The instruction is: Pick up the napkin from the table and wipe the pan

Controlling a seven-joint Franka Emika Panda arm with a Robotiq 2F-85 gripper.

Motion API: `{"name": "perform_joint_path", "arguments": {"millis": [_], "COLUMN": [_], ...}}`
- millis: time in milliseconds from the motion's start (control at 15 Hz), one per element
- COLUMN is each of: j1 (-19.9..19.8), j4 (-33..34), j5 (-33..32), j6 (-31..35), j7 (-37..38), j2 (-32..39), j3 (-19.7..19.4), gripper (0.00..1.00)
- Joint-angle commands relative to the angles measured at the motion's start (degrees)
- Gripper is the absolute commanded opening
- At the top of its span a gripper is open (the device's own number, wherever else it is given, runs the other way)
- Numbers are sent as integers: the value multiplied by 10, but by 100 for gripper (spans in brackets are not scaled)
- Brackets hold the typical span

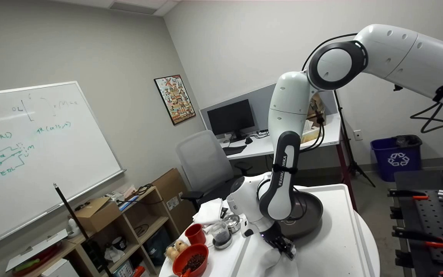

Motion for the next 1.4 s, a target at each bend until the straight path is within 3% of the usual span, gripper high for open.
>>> {"name": "perform_joint_path", "arguments": {"millis": [0,533,1333], "j1": [-5,-32,-124], "j4": [-41,-139,-211], "j5": [-3,29,156], "j6": [45,172,219], "j7": [-7,2,-10], "j2": [-39,-175,-277], "j3": [17,54,54], "gripper": [3,3,3]}}
